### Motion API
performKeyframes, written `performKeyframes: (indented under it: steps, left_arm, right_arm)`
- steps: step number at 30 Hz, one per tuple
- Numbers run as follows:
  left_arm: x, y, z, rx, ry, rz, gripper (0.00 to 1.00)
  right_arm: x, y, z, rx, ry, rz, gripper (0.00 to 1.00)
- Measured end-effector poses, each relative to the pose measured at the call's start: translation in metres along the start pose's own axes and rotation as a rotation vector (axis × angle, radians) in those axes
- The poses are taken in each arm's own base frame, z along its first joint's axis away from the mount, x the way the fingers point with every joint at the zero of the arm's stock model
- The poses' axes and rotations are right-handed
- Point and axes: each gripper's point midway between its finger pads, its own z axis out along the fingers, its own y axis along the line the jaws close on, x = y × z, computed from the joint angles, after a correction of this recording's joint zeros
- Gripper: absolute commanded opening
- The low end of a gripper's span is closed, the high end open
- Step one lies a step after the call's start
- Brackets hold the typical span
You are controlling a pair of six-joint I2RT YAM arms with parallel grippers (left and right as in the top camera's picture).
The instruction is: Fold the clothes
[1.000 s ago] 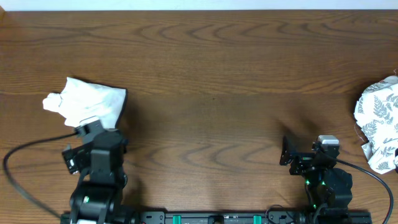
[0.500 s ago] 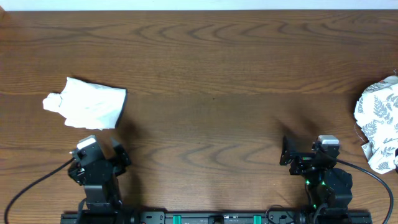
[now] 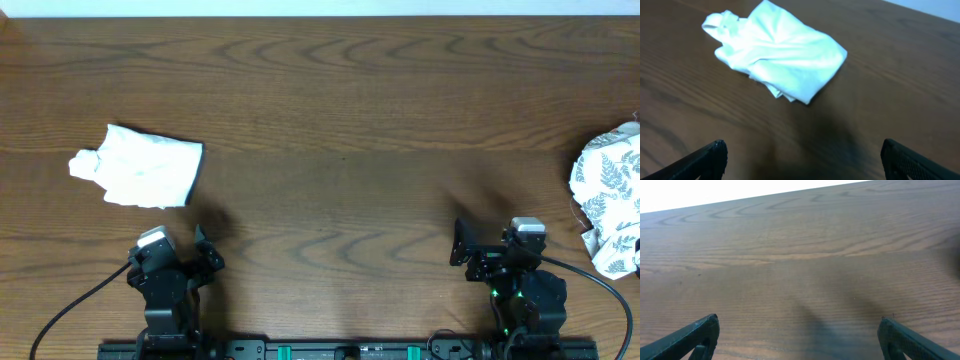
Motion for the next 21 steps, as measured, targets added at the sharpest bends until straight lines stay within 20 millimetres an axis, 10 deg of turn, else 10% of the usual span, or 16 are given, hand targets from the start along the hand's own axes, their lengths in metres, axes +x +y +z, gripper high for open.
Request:
performKeyframes:
  steps: [21]
  left_arm:
    - [-0.0015,-0.0006,0.0001,0.003,-0.007,-0.002,0.98]
  right_arm:
    - [-0.0001,0.0000,0.0000,0.000,0.000,0.000,0.99]
